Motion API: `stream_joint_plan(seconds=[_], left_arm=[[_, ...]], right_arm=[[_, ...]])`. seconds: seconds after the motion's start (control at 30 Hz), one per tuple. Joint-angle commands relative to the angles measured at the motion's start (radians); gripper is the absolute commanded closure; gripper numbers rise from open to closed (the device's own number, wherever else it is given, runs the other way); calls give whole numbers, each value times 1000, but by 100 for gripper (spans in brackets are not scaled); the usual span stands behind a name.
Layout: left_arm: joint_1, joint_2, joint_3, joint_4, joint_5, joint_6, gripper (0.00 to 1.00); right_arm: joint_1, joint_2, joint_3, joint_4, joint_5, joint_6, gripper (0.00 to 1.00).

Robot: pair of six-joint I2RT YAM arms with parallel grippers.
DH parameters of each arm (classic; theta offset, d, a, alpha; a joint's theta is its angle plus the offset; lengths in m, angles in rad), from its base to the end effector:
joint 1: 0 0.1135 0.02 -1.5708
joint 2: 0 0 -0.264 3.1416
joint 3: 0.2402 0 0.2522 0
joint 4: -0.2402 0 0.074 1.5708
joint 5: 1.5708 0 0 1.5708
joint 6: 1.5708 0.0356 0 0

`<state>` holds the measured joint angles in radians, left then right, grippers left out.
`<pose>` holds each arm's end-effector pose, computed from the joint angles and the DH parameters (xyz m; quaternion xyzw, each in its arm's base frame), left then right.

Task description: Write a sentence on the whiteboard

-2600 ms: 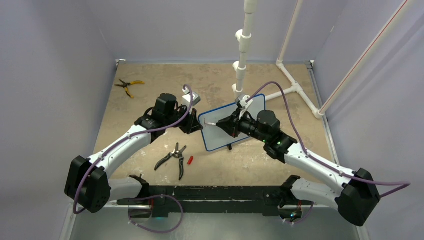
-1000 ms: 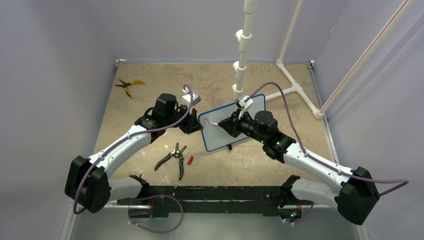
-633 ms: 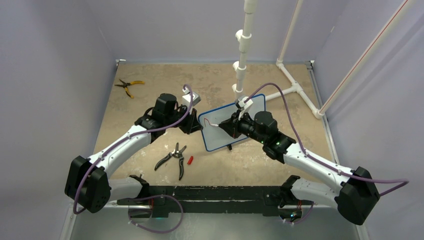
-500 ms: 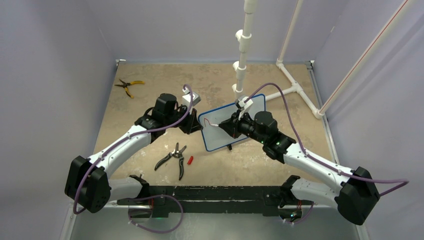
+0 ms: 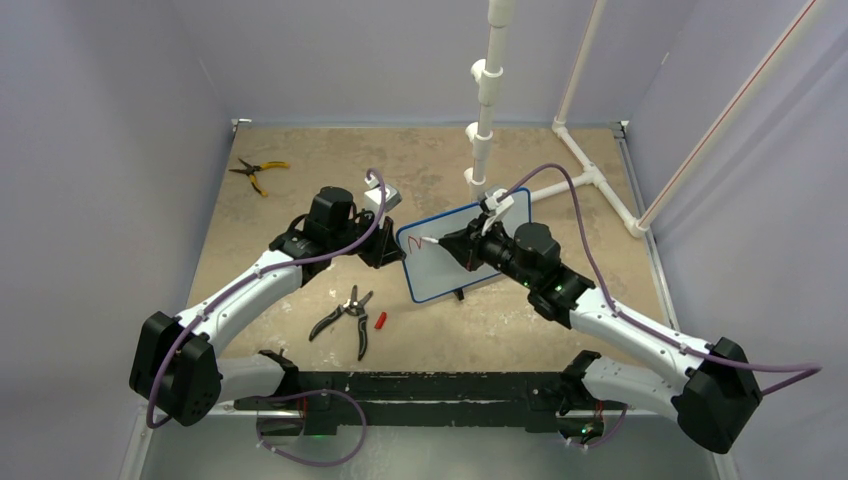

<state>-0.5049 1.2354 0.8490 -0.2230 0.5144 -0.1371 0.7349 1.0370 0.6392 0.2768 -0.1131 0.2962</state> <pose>0.2267 -0.1453 0.2660 0.2725 0.8215 -0.3551 0.3532 0.1778 0.1661 0.2880 -0.1992 0.7213 0.3632 0.5551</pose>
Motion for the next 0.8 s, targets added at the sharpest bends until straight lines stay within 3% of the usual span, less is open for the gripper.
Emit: stream_joint_plan(seconds=[0.0, 0.77], left_arm=[[3, -20, 26, 40, 9, 32, 100], [3, -24, 25, 40, 3, 32, 100]], right_arm=[[0, -22, 36, 79, 60, 9, 100], [0, -54, -32, 36, 1, 10, 100]])
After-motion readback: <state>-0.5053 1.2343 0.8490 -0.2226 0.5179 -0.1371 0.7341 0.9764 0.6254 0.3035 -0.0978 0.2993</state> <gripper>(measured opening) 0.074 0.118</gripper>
